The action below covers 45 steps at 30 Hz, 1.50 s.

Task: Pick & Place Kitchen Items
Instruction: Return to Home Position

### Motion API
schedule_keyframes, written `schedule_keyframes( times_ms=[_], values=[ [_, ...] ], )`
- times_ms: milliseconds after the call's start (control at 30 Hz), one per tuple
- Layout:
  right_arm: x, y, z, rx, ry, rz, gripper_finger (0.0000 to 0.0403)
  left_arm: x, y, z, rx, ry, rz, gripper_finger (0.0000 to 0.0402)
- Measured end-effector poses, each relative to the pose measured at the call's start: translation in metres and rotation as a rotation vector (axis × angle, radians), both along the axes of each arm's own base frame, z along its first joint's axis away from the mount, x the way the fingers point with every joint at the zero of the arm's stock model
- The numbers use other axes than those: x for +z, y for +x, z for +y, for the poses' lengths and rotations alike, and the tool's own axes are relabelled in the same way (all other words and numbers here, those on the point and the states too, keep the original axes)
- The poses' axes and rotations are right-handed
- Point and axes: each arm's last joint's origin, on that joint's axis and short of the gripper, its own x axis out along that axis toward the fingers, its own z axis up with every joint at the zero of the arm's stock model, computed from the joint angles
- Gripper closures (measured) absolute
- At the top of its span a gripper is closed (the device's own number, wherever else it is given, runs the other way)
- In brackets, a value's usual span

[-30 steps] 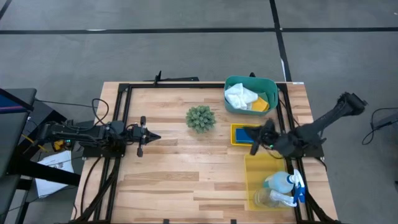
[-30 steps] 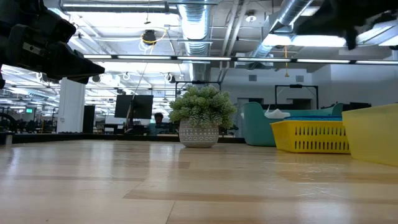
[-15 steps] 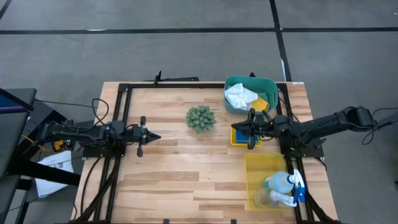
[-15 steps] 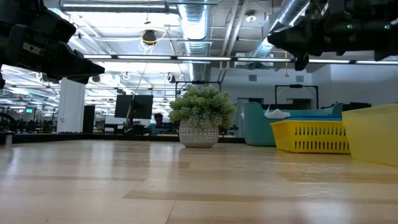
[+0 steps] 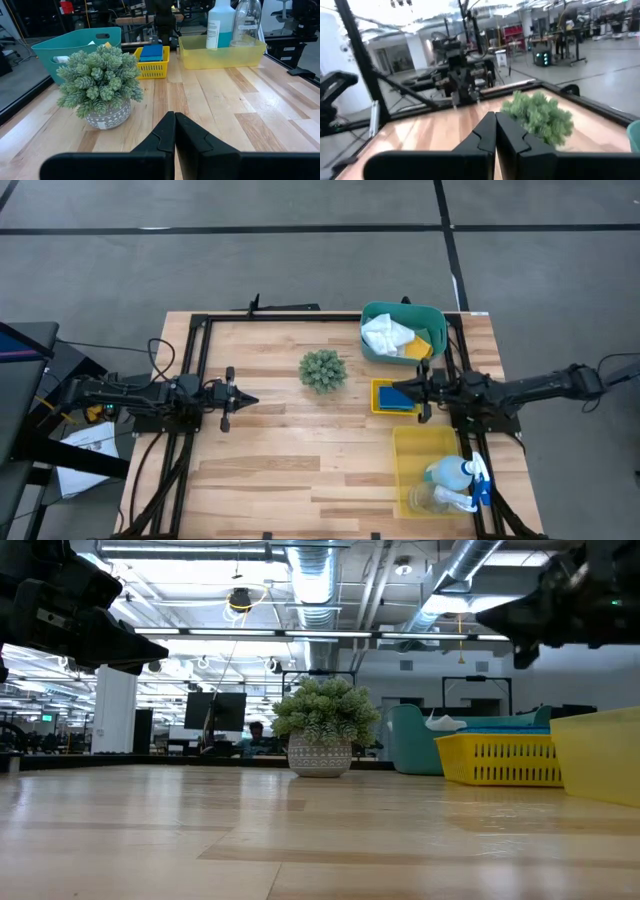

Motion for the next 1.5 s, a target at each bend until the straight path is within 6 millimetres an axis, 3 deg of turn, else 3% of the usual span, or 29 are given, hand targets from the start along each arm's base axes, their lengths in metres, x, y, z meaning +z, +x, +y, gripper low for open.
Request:
schedule_keyframes(
  times_ms=[333, 533, 1033, 1500],
  values=[
    [-0.003, -0.025, 0.008, -0.036, -0.057, 0.042, 0.0403, 0.0, 0.0, 0.0, 0.0, 0.0, 0.0, 0.04],
    [-0.006, -0.034, 0.015, 0.063, -0.065, 0.054, 0.0403, 0.0, 0.0, 0.0, 0.0, 0.0, 0.0, 0.04],
    [-0.015, -0.028, 0.02, 0.068, -0.184, 0.176, 0.0403, 0.0, 0.0, 0.0, 0.0, 0.0, -0.001, 0.04],
    [-0.009, -0.029, 0.018, 0.011, -0.188, 0.16, 0.0403, 0.0, 0.0, 0.0, 0.0, 0.0, 0.0, 0.04]
  ],
)
